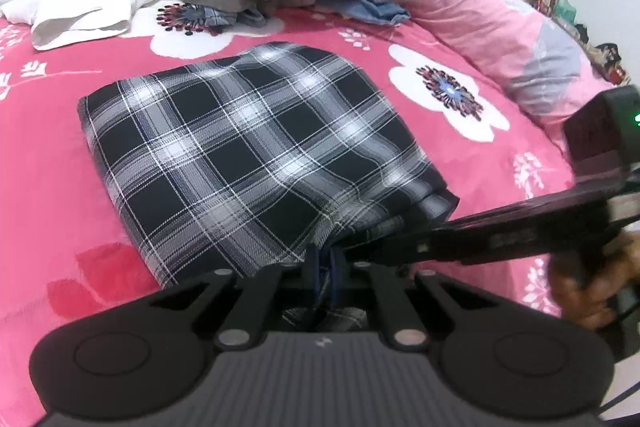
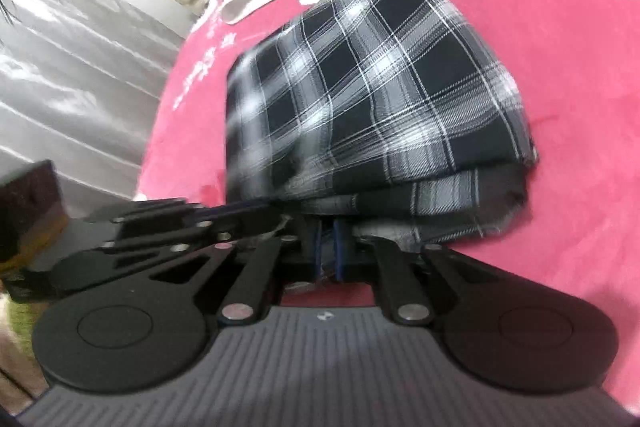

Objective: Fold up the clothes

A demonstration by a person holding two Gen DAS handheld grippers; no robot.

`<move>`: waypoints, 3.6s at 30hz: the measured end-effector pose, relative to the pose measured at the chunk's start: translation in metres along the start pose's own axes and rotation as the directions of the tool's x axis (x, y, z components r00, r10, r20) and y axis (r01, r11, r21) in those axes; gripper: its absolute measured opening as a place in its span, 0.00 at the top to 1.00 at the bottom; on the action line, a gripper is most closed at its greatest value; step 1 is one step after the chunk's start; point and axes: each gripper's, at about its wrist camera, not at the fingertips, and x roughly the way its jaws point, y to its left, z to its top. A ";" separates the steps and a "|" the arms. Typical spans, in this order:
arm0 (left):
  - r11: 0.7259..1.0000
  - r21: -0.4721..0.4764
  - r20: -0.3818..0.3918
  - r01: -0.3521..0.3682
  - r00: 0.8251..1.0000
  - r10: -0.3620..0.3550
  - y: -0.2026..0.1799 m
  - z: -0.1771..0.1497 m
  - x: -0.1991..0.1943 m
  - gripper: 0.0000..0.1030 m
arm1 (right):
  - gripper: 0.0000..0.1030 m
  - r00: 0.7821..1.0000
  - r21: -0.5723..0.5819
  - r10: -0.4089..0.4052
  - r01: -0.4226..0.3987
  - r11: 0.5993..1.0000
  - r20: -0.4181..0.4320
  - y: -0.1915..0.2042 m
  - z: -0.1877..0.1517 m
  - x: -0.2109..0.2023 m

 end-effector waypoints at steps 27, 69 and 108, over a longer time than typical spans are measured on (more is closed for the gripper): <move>0.977 0.212 0.003 -0.035 0.999 0.035 -0.024 -0.021 -0.001 0.93 | 0.95 0.994 0.089 0.041 -0.050 0.995 0.100 -0.007 -0.003 0.035; 0.981 -0.151 -0.028 -0.125 0.992 0.122 0.012 -0.016 -0.001 0.75 | 0.90 0.981 -0.434 -0.148 0.190 0.880 0.129 -0.014 0.061 -0.018; 0.739 -0.656 0.151 0.151 0.986 -0.068 0.169 0.009 0.034 0.52 | 0.27 0.904 0.073 0.395 -0.388 0.919 -0.161 -0.098 0.198 0.095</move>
